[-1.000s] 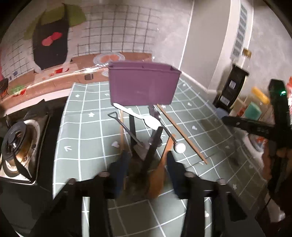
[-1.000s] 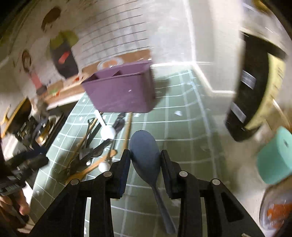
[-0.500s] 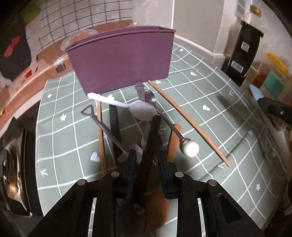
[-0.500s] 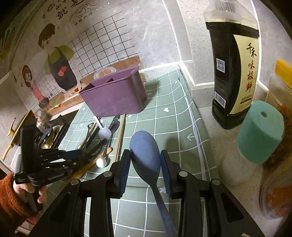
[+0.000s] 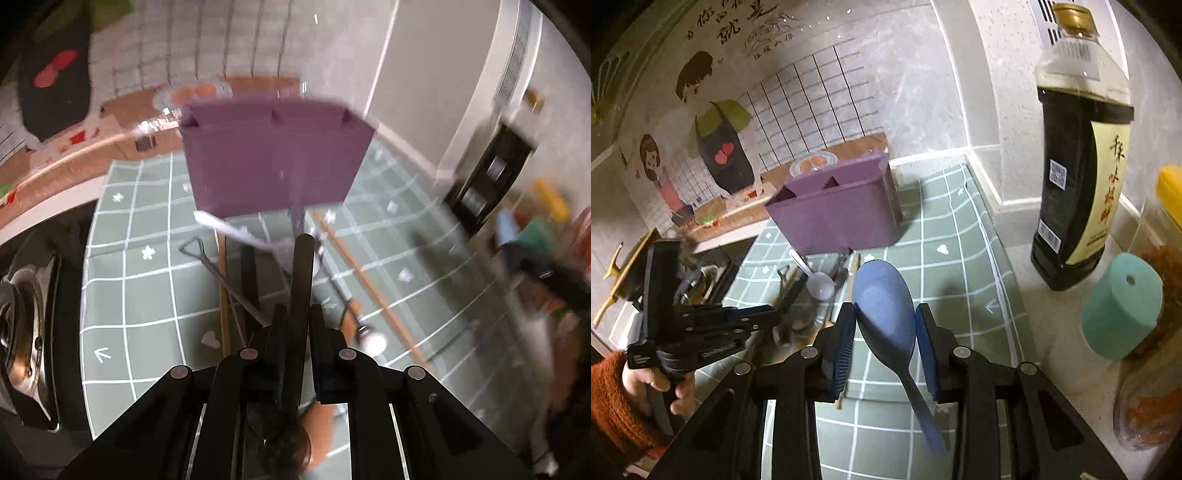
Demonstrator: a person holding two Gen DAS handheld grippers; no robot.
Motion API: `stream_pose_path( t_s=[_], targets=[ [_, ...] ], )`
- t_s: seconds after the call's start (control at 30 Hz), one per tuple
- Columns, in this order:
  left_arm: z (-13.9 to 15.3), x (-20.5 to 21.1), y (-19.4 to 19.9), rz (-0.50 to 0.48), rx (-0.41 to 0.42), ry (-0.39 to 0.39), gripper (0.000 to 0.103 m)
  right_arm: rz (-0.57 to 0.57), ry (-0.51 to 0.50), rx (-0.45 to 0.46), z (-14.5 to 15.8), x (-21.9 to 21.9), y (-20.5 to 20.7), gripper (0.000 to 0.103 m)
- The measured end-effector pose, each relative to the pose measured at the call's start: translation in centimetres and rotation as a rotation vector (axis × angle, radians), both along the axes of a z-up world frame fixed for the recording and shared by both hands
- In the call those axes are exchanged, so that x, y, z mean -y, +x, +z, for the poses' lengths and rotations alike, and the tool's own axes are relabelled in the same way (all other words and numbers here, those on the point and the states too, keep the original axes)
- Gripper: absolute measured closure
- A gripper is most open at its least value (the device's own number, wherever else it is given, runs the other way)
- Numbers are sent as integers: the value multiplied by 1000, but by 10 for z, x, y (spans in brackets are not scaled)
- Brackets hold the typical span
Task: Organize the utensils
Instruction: 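Lift the blue spoon with the right tool while the left tool grasps a wooden chopstick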
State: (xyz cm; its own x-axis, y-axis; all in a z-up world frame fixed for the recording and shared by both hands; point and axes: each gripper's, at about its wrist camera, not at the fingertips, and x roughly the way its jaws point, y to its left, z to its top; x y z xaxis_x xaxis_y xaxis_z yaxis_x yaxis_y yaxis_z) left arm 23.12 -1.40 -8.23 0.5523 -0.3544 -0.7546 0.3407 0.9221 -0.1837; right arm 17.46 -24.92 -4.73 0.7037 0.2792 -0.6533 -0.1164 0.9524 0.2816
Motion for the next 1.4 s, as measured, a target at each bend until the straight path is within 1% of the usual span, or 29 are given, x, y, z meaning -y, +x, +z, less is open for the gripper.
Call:
stream_pose_path(
  t_s=[0.13,0.17,0.2,0.27,0.3,0.33,0.43,0.47,0.5,0.57,0.63,0.7,0.77,0.8,0.83,0.87,0.9,0.93,0.97,1.03,1.1,1.13,1.23,1.33,1.4],
  targets=[
    [31,-13,-3,39,76,-96,91,-9,32,11,6,-4,5,73],
    [45,-18,-1,48,114,-126,97,-8,43,21,10,-5,7,73],
    [55,-20,0,50,136,-140,103,-6,52,41,17,-7,10,73],
    [87,-27,6,62,213,-170,103,-4,57,88,32,-11,15,73],
    [97,-28,9,62,233,-176,103,-4,60,123,46,-13,20,73],
    [116,-30,17,67,272,-184,103,-1,64,144,56,-15,26,73],
    [157,-35,38,93,349,-214,103,18,99,214,98,-19,54,73],
    [167,-35,45,100,361,-217,103,26,112,246,113,-21,65,73],
    [172,-36,49,104,364,-219,103,31,116,273,125,-22,74,73],
    [176,-42,60,116,340,-230,103,30,102,308,143,-24,86,73],
    [165,-46,63,136,312,-222,101,35,93,309,150,-24,95,73],
    [144,-46,62,168,287,-181,101,35,88,295,147,-22,97,73],
    [111,-48,63,200,231,-147,100,29,91,265,133,-17,97,73],
    [90,-48,65,219,187,-130,100,20,93,246,123,-14,96,73],
    [71,-48,66,235,142,-124,99,14,92,234,116,-11,96,73],
    [58,-48,67,247,110,-125,98,9,89,219,106,-9,94,73],
    [36,-50,68,276,51,-128,96,4,87,206,99,-8,94,73],
    [24,-50,67,297,21,-129,92,1,86,195,92,-7,93,73],
    [7,-51,66,330,-26,-140,85,0,85,184,86,-6,92,73],
    [-18,-50,65,365,-93,-161,76,-4,82,164,74,-4,89,73],
    [-30,-45,67,392,-126,-158,73,-10,72,149,64,-2,85,73],
    [-36,-46,69,427,-142,-159,71,-12,68,146,60,-1,84,73],
    [-36,-50,73,488,-148,-202,69,-21,54,130,47,1,78,73],
    [-34,-46,82,488,-133,-241,69,-29,39,114,34,3,74,73],
    [-36,-33,87,470,-125,-204,69,-29,51,96,25,5,73,73]
  ],
)
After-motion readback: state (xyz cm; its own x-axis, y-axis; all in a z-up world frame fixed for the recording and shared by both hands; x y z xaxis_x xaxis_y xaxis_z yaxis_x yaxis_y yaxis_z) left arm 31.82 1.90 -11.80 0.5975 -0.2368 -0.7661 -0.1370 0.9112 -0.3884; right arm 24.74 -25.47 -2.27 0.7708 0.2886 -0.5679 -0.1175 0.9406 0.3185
